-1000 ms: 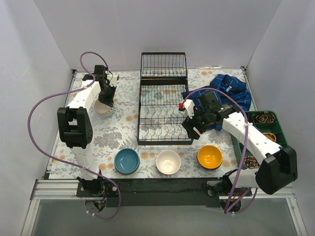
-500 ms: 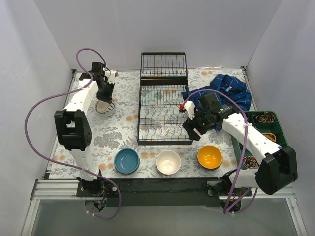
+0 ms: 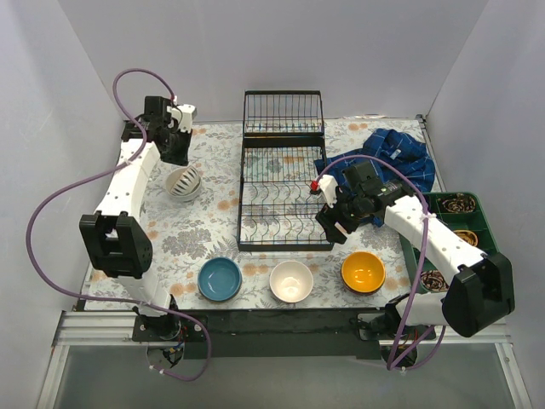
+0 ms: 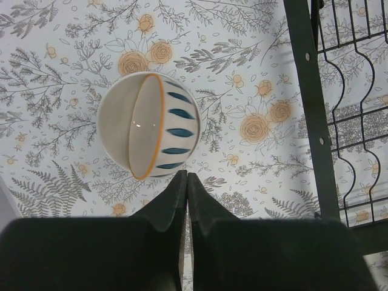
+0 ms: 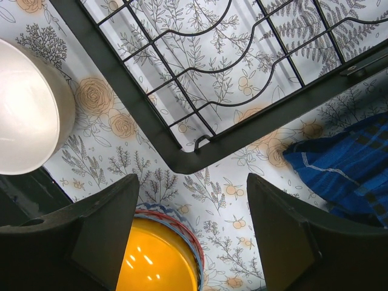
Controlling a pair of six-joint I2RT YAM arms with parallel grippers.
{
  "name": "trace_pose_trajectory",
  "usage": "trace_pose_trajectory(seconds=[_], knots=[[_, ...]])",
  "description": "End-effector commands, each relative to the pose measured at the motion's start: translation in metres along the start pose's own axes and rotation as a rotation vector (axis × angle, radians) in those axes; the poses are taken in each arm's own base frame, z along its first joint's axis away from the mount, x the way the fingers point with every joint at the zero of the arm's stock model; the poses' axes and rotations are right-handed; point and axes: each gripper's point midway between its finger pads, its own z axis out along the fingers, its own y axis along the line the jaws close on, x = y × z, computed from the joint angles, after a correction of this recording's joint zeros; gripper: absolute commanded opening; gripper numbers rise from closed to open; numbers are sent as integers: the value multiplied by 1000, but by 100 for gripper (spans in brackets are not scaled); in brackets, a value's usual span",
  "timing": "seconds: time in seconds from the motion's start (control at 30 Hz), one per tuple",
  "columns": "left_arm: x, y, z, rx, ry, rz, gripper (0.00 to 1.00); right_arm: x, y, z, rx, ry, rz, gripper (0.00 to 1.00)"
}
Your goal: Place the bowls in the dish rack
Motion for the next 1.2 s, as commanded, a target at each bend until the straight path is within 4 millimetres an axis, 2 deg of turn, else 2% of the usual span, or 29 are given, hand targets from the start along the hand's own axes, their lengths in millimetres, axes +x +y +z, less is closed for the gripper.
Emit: trace_pose_trajectory(seconds=[0.0, 0.1, 0.13, 0.17, 0.23, 0.33, 0.43, 0.5, 0.53, 0.57, 0.6, 0.73, 0.8, 0.93, 1.0, 1.03, 1.07, 1.17], knots=[[-9, -10, -38, 31, -73, 46, 0, -8, -3, 0, 4, -32, -9, 80], [-1, -11, -31, 34, -78, 59, 0, -9, -3, 2, -4, -30, -6, 80], [-1, -11, -30, 27, -85, 62, 27, -10, -4, 2, -1, -29, -7, 80], [-2, -9, -28, 15, -89, 61, 40, -11, -4, 2, 0, -31, -8, 80], [0, -3, -20, -7, -84, 63, 58, -15, -6, 1, 3, -35, -10, 80], [6, 3, -4, -7, -51, 80, 64, -17, -8, 1, 7, -37, -11, 80], [2, 9, 7, 13, -48, 44, 64, -14, -8, -1, 18, -33, -11, 80], [6, 17, 21, 28, -26, -1, 64, -10, -7, -1, 19, -29, -9, 80], [5, 14, 27, 60, -24, -9, 63, -6, -5, 0, 16, -20, -5, 80], [13, 30, 34, 53, -3, -53, 62, -5, -5, 0, 16, -16, -4, 80], [15, 34, 40, 64, 3, -65, 61, -4, -5, 0, 19, -14, -5, 80], [23, 35, 57, 119, 44, -91, 55, -5, -8, 1, 22, -9, -3, 80], [30, 28, 65, 176, 79, -87, 50, -7, -9, 2, 24, -8, -4, 80], [40, 7, 66, 320, 99, -68, 31, -6, -11, 4, 23, 3, -7, 80], [44, 4, 68, 349, 110, -65, 24, -5, -11, 5, 21, 7, -5, 80], [46, 3, 68, 359, 117, -67, 14, -5, -11, 5, 21, 8, -5, 80], [48, 3, 70, 360, 121, -74, 10, -5, -11, 5, 23, 7, -5, 80], [45, 7, 68, 356, 109, -95, 2, -6, -13, 6, 26, 11, -6, 80]])
